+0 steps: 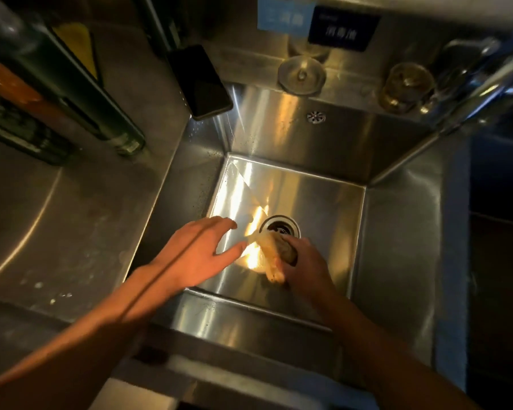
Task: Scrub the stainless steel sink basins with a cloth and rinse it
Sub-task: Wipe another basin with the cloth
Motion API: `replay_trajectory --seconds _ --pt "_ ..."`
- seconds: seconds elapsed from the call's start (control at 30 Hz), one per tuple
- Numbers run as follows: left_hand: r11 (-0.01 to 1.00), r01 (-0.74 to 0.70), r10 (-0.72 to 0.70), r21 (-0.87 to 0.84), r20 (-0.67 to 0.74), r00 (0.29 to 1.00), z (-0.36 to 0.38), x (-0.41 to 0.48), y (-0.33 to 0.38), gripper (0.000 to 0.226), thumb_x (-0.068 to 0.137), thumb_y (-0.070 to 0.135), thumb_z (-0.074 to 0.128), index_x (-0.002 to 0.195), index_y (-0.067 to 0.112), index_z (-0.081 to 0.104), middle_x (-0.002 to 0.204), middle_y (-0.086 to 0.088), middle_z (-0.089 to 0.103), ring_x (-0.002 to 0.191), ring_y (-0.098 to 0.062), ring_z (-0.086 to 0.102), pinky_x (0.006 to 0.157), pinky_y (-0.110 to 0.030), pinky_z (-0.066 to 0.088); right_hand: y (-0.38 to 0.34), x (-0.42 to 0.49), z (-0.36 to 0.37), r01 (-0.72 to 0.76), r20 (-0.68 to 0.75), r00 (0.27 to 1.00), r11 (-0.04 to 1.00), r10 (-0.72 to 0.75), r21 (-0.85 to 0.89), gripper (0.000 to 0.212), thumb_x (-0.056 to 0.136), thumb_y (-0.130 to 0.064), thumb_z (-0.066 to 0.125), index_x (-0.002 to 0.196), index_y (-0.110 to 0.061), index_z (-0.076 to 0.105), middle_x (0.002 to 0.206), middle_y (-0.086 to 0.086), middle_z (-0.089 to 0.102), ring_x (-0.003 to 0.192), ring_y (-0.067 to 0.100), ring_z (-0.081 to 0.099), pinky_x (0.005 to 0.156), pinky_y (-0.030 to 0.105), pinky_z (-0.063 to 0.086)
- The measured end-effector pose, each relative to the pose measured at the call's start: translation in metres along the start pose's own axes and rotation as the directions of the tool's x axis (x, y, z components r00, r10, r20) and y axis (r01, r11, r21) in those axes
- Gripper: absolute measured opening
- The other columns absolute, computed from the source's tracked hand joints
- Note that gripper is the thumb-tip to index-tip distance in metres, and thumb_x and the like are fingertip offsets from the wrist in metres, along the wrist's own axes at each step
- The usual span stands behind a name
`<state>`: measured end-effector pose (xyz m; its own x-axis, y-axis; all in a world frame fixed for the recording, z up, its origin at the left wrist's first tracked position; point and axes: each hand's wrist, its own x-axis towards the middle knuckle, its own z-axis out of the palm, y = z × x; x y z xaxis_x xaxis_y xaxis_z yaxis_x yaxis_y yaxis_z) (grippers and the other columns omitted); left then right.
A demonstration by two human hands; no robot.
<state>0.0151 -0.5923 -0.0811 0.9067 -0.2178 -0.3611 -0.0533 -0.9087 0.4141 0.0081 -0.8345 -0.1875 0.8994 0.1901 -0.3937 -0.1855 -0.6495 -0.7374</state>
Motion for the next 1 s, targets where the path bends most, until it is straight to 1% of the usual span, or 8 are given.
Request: replay_trajectory --seconds 0.1,0.17,0.23,0.37,0.53,0.6,0.7,1.0 --pt "1.0 -0.004 0.004 -0.001 -0.082 0.997 -0.036 -0.015 0.025 0.064 0.089 0.074 0.034 0.129 0.03 0.058 0.132 0.008 0.063 0.116 -0.015 0.06 0.097 -0.034 0.049 -0.031 -0.015 -0.031 -0.017 -0.076 0.997 0.984 0.031 0.179 0.061 0.069 -0.06 0.067 0.124 -0.035 0.059 0.109 -0.011 0.065 0.098 0.006 0.063 0.084 0.028 0.051" --pt "1.0 -0.018 0.016 -0.015 -0.125 0.992 -0.06 -0.026 0.043 0.061 0.09 0.073 0.035 0.132 0.032 0.055 0.135 0.009 0.06 0.118 -0.014 0.059 0.099 -0.035 0.049 -0.053 -0.029 -0.054 -0.029 -0.096 0.993 0.945 0.064 0.325 0.053 0.074 -0.05 0.074 0.122 -0.034 0.059 0.104 -0.009 0.069 0.093 0.008 0.069 0.079 0.031 0.058" --pt "0.999 -0.049 0.046 -0.014 -0.165 0.985 -0.082 -0.037 0.061 0.061 0.091 0.073 0.035 0.134 0.033 0.052 0.136 0.01 0.058 0.12 -0.014 0.058 0.1 -0.035 0.048 -0.075 -0.044 -0.077 -0.006 -0.138 0.988 0.921 0.065 0.389 0.036 0.081 -0.032 0.077 0.114 -0.03 0.063 0.097 -0.009 0.071 0.087 0.008 0.071 0.072 0.028 0.059" --pt "0.997 -0.078 0.073 -0.012 -0.242 0.968 -0.114 -0.065 0.095 0.061 0.093 0.07 0.036 0.137 0.031 0.052 0.138 0.011 0.056 0.124 -0.011 0.054 0.102 -0.031 0.043 -0.114 -0.072 -0.118 0.068 -0.237 0.971 0.912 0.032 0.404 0.032 0.081 -0.03 0.076 0.111 -0.025 0.066 0.096 -0.008 0.071 0.086 0.01 0.071 0.078 0.038 0.061" --pt "0.992 -0.116 0.09 -0.056 -0.345 0.934 -0.135 -0.102 0.12 0.061 0.091 0.075 0.033 0.133 0.036 0.052 0.133 0.016 0.058 0.12 -0.008 0.055 0.1 -0.034 0.046 -0.163 -0.105 -0.157 0.138 -0.275 0.962 0.867 -0.001 0.478 0.028 0.084 -0.019 0.076 0.109 -0.024 0.065 0.093 0.0 0.072 0.081 0.016 0.072 0.067 0.034 0.062" --pt "0.992 -0.115 0.087 -0.05 -0.38 0.921 -0.139 -0.113 0.122 0.064 0.089 0.078 0.03 0.131 0.036 0.054 0.131 0.017 0.059 0.119 -0.007 0.055 0.099 -0.034 0.047 -0.179 -0.113 -0.167 0.149 -0.259 0.966 0.856 -0.018 0.495 0.036 0.085 -0.017 0.075 0.119 -0.018 0.062 0.101 0.004 0.069 0.08 0.016 0.072 0.064 0.033 0.062" --pt "0.991 -0.118 0.083 -0.055 -0.429 0.899 -0.145 -0.125 0.118 0.062 0.087 0.074 0.032 0.128 0.034 0.056 0.125 0.016 0.062 0.113 -0.008 0.058 0.094 -0.033 0.048 -0.198 -0.122 -0.177 0.146 -0.222 0.974 0.851 -0.036 0.505 0.038 0.088 -0.014 0.073 0.124 -0.012 0.059 0.1 0.006 0.069 0.066 0.013 0.072 0.052 0.028 0.058" --pt "0.973 -0.165 0.076 -0.162 -0.451 0.889 -0.16 -0.128 0.085 0.056 0.086 0.077 0.032 0.123 0.042 0.056 0.118 0.025 0.058 0.104 0.003 0.056 0.083 -0.019 0.042 -0.236 -0.123 -0.151 0.162 -0.175 0.981 0.867 -0.088 0.471 0.042 0.088 -0.021 0.072 0.128 -0.02 0.058 0.108 0.003 0.069 0.08 0.014 0.074 0.062 0.028 0.06"
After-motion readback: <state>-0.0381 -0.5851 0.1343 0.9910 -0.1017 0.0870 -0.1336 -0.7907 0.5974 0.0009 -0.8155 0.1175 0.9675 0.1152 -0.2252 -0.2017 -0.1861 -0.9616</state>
